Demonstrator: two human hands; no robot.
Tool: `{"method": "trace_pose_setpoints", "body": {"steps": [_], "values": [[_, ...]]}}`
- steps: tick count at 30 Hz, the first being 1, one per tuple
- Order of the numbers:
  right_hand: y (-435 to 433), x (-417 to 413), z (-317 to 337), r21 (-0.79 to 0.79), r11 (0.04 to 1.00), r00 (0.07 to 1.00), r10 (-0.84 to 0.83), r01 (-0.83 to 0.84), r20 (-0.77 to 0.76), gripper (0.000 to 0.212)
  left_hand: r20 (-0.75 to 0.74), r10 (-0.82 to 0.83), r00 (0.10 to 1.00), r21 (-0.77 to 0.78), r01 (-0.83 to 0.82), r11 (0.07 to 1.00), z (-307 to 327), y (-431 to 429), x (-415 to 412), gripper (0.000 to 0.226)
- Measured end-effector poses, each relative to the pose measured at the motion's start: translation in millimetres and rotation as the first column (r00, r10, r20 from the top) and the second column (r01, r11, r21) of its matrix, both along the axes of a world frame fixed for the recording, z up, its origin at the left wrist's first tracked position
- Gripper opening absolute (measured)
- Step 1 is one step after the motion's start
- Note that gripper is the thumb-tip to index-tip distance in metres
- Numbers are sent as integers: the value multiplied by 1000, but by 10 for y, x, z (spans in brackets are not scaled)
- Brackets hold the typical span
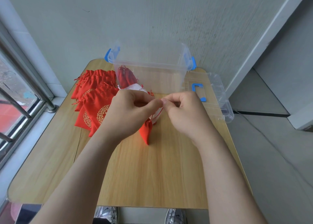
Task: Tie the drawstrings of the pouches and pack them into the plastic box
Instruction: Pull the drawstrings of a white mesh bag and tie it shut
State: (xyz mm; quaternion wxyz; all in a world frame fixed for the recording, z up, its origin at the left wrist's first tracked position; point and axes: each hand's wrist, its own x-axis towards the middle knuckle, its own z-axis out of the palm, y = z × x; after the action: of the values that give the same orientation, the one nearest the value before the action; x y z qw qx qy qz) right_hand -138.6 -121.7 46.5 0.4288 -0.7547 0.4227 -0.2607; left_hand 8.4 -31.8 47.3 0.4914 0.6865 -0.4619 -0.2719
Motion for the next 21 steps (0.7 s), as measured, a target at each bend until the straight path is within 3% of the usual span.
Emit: {"method": "trace_pose_setpoints", "body": {"steps": [6, 8, 12, 18, 21], "values": [[-17, -6, -46, -48, 998, 998, -41, 43, 43, 13, 14, 108, 994, -62, -107, 992, -41, -7, 31, 18], [-20, -16, -59, -85, 993, 996, -87, 87, 10, 12, -128, 202, 971, -69, -212, 975, -64, -31, 44, 21], [-48, -38, -98, -32, 987, 983, -161, 159, -84, 20, -468, 302, 830, 13, -335, 942, -27, -57, 88, 28], [-50, -32, -150, 121, 981, 981, -137, 154, -139, 26, -679, 159, 717, 17, -202, 979, 47, -44, 27, 31], [-32, -29, -148, 82, 994, 967, -51, 73, -251, 32, -738, 186, 648, 47, -226, 973, 32, -76, 48, 28]]}}
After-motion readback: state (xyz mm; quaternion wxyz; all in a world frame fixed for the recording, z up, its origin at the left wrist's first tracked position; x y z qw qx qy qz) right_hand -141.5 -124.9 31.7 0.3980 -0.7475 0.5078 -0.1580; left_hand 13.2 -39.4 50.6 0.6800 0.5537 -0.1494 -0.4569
